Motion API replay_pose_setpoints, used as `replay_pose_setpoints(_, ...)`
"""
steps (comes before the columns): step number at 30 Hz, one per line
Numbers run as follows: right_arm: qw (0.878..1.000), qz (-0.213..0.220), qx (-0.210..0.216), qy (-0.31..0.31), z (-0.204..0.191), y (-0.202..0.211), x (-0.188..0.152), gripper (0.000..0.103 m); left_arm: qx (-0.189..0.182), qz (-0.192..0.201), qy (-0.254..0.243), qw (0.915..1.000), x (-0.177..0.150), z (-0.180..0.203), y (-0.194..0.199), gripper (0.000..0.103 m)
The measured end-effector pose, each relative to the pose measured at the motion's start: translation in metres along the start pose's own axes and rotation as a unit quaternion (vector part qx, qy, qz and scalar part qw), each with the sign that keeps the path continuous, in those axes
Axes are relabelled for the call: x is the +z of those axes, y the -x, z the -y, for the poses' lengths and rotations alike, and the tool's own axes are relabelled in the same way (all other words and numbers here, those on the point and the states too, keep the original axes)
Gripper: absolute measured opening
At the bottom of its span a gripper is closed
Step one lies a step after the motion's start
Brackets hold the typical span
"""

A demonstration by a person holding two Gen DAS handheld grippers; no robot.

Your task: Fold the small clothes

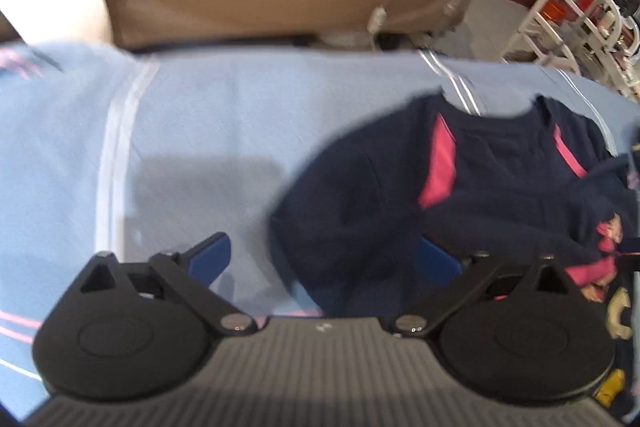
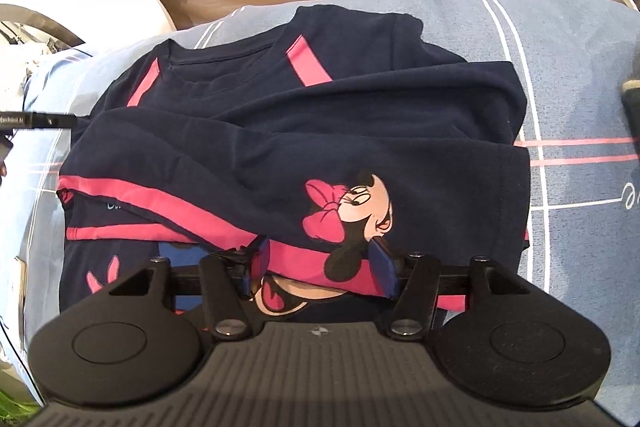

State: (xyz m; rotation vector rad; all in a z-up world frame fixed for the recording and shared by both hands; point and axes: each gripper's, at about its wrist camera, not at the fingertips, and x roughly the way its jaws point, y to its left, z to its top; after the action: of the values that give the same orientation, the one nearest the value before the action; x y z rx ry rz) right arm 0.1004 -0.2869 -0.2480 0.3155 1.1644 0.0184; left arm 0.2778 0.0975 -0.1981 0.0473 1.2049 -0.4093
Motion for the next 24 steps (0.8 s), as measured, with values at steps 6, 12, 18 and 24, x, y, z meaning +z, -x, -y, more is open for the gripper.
replay_pose_setpoints(6,1.000,0.001,0.002,-0.007,-0.002,-0.001,-0.001,0.092,0.014,-0.011,0.016,0.9997,-0.006,0.007,-0.021,0.012)
replay_pose_setpoints(12,1.000,0.002,-0.004,-0.009,0.003,0.001,-0.003,0.092,0.010,-0.020,-0.008,0.9997,0.007,0.001,-0.024,0.003)
replay_pose_setpoints(18,0.999,0.013,-0.033,0.014,0.005,0.003,0.004,0.092,0.035,-0.011,-0.022,0.9991,0.017,0.000,-0.025,0.003)
replay_pose_setpoints(24,0.997,0.003,-0.063,0.049,0.005,-0.017,0.008,0.095,0.071,0.001,-0.020,0.9973,0.019,-0.003,-0.024,0.032)
